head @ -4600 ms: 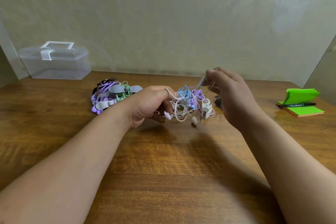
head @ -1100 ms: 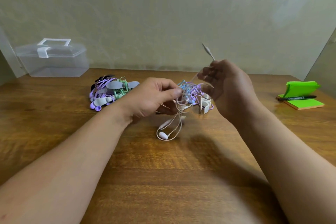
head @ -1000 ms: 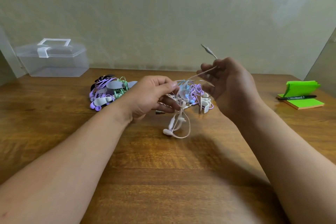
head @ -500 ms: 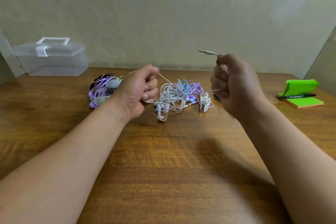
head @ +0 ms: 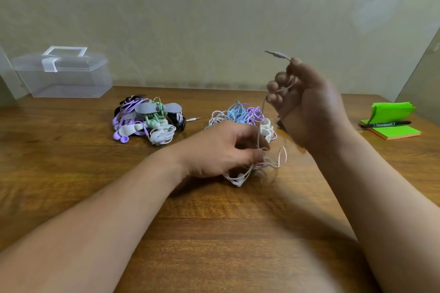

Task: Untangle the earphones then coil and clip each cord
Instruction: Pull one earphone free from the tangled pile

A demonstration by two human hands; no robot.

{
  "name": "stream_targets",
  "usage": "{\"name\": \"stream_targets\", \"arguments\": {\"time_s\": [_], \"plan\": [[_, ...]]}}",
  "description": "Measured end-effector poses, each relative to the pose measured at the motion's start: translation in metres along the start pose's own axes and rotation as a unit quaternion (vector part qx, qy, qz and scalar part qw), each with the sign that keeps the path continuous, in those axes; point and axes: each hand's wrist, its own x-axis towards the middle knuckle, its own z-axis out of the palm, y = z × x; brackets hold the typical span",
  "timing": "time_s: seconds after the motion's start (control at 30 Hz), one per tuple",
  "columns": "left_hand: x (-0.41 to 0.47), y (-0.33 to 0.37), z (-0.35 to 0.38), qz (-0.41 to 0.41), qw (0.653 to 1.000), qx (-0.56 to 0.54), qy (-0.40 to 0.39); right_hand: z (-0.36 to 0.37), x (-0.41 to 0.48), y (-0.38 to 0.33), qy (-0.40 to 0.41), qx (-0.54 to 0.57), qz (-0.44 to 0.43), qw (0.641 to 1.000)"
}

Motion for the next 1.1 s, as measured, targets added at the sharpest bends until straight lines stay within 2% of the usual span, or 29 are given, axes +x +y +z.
{"name": "stream_targets", "arguments": {"time_s": [0.07, 0.1, 0.13, 0.2, 0.23, 0.27, 0.3, 0.4, 0.5, 0.67, 0.8, 0.9, 0.97, 1.1], "plan": [[0.002, -0.003, -0.005, -0.008, 0.998, -0.061, 0.018, -0.004, 0.004, 0.001, 0.038, -0.046, -0.023, 0.998], [0.003, -0.003, -0.007, -0.009, 0.995, -0.091, 0.029, -0.009, 0.006, 0.002, 0.07, -0.137, -0.039, 0.987], [0.004, -0.003, -0.009, -0.009, 0.992, -0.118, 0.042, -0.013, 0.007, 0.005, 0.1, -0.263, -0.053, 0.958], [0.005, -0.001, -0.013, -0.007, 0.985, -0.159, 0.066, -0.02, 0.005, 0.011, 0.122, -0.495, -0.084, 0.856], [0.005, 0.0, -0.015, -0.004, 0.982, -0.169, 0.082, -0.02, 0.003, 0.013, 0.115, -0.565, -0.11, 0.809], [0.006, 0.0, -0.018, -0.003, 0.979, -0.177, 0.099, -0.018, -0.001, 0.013, 0.1, -0.605, -0.137, 0.778], [0.007, -0.001, -0.02, -0.003, 0.976, -0.183, 0.117, -0.013, -0.005, 0.013, 0.077, -0.623, -0.158, 0.762], [0.008, -0.006, -0.027, -0.007, 0.97, -0.178, 0.167, -0.005, -0.015, 0.014, -0.009, -0.613, -0.128, 0.78], [0.008, -0.011, -0.033, 0.001, 0.974, -0.106, 0.198, -0.002, -0.019, 0.017, -0.098, -0.638, -0.054, 0.762], [0.003, -0.01, -0.032, 0.017, 0.975, 0.103, 0.196, -0.009, -0.014, 0.014, -0.103, -0.659, -0.091, 0.739], [0.002, -0.01, -0.032, 0.022, 0.954, 0.203, 0.22, -0.007, -0.017, 0.012, -0.132, -0.637, -0.083, 0.755], [0.003, -0.009, -0.035, 0.018, 0.951, 0.195, 0.238, -0.009, -0.015, 0.011, -0.138, -0.627, -0.092, 0.762], [0.005, -0.008, -0.034, 0.002, 0.961, 0.157, 0.227, -0.01, -0.012, 0.013, -0.121, -0.595, -0.114, 0.786], [0.005, -0.005, -0.033, -0.022, 0.988, -0.026, 0.149, -0.017, -0.007, 0.02, -0.073, -0.507, -0.152, 0.845]]}}
